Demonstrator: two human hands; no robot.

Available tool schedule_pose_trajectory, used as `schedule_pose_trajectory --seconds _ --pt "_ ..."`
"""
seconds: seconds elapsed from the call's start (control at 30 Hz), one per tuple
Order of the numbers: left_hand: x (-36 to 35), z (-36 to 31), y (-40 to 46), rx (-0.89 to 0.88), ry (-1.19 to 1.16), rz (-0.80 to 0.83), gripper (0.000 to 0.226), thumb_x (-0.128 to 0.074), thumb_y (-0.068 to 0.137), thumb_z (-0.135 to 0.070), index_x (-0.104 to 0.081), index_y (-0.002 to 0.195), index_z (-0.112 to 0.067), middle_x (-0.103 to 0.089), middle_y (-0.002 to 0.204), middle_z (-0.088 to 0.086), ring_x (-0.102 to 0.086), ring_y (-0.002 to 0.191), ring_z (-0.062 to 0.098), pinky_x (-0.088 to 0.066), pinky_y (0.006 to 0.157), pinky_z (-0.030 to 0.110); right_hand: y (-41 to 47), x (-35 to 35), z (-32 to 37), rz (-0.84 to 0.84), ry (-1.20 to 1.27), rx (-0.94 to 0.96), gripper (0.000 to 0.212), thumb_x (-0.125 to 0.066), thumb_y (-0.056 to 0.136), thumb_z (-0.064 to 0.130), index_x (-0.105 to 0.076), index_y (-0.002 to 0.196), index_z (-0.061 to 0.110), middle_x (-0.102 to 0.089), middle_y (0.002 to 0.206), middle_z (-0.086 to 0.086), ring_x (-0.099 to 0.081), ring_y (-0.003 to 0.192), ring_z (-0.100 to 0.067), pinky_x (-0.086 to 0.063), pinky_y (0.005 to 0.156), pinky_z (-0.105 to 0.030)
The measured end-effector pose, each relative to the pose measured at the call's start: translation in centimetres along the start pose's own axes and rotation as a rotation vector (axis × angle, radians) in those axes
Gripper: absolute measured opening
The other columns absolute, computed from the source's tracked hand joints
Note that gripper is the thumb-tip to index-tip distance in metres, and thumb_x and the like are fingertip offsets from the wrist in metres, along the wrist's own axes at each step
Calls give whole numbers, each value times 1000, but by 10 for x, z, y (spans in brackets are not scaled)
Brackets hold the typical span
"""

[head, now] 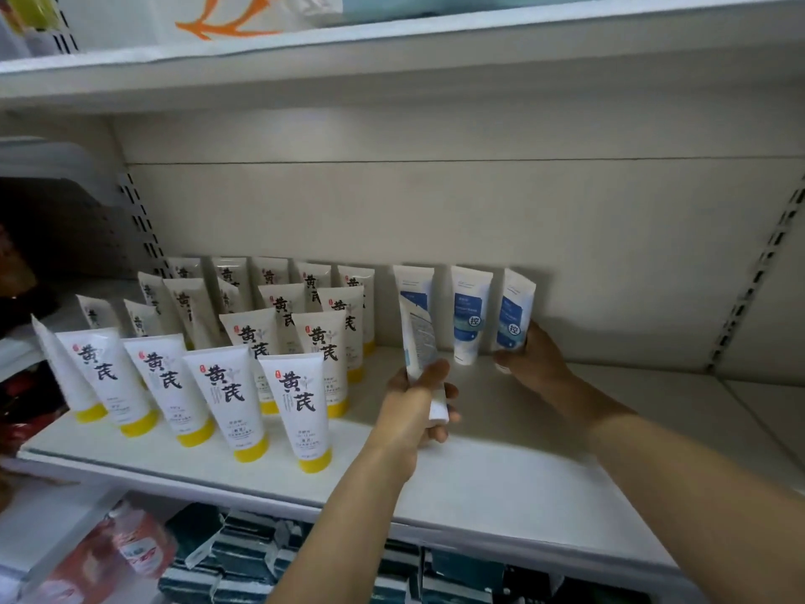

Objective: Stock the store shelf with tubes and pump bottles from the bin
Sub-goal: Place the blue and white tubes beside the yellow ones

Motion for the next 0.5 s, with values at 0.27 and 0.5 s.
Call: schedule_pose_trajectory --seconds 0.27,0.5 --pt "0 0 1 -9 -25 2 31 -66 90 -29 -56 116 -15 -67 82 9 -59 46 15 -35 40 20 5 0 -13 24 -1 -29 42 -79 71 12 -63 110 13 -70 102 -5 -67 92 -23 -50 78 -32" --pt "1 -1 2 -12 -23 9 22 -64 91 -28 -56 108 -18 -67 84 10 -59 47 15 -36 42 21 -24 15 -12 -254 -46 -17 32 -70 79 15 -41 91 11 -51 84 -2 -51 76 -21 -37 66 -30"
Point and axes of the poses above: each hand's wrist, its own y-axis towards the middle knuckle, its own x-axis out of the back of the hand, z = x × y, the point moved 3 cm from there along y, towards the middle knuckle
